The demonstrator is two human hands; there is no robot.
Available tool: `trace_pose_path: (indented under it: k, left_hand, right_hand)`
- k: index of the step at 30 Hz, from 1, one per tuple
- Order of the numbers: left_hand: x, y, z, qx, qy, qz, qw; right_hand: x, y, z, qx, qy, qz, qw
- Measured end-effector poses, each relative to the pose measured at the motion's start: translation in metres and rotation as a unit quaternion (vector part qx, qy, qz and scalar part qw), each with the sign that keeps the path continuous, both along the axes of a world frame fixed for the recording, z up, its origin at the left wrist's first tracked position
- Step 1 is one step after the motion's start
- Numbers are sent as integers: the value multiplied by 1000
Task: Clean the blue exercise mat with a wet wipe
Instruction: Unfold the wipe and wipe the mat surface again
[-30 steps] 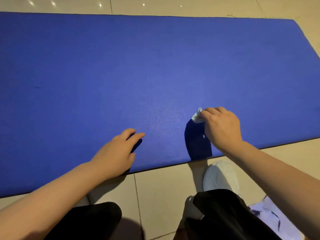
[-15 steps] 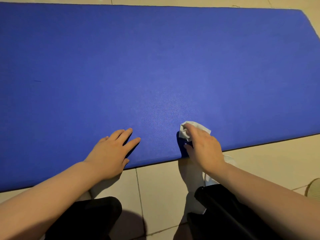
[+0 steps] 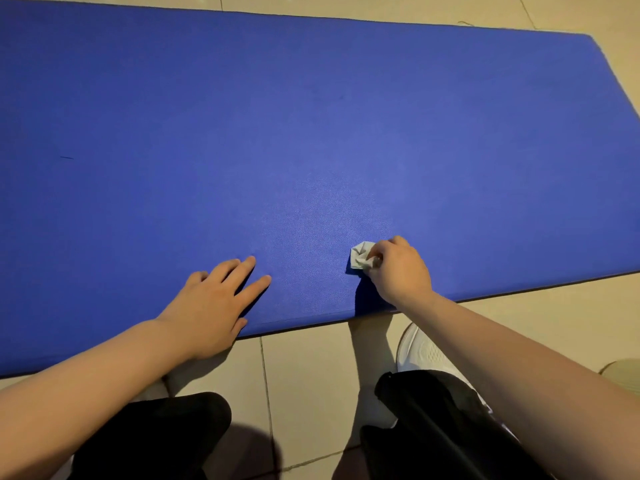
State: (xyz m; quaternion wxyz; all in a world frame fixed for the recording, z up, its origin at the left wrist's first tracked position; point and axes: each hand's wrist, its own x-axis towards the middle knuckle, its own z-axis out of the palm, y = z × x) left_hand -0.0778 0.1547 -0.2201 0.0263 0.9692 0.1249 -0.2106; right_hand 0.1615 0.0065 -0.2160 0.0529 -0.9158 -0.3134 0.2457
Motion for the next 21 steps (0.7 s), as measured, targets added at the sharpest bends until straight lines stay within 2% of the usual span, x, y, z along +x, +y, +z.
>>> trace_pose_path:
  k: [2,6,8,10,13,15,17,21]
  left_hand:
    - [-3,-2,-1,3,-13,11,1000]
    - [-1,0,1,-14,50,-2,999]
    - [-1,0,-3,1,14,5,1000]
    - [-4,-3,-6,1,65,10,998]
    - [-4,-4,-3,-8,63,14,998]
    - [-6,-2,-8,-6,63,36,997]
    - [-9,-2,-9,9,-8,7,1000]
    - [-17,3,-21,35,-72,3,997]
  right_hand:
    - [4,7,5,-41,-32,38,998]
    - [-4,19,16,-117,-90,138,979]
    - [-3,20,16,-118,-80,137,980]
    - [1,17,11,-73,-46,85,993]
    - [5,8,1,6,-23,3,1000]
    - [2,3,-1,41,-20,-7,999]
    - [-2,-4,-1,64,-37,31,997]
    - [-3,-24,-5,77,-98,163,979]
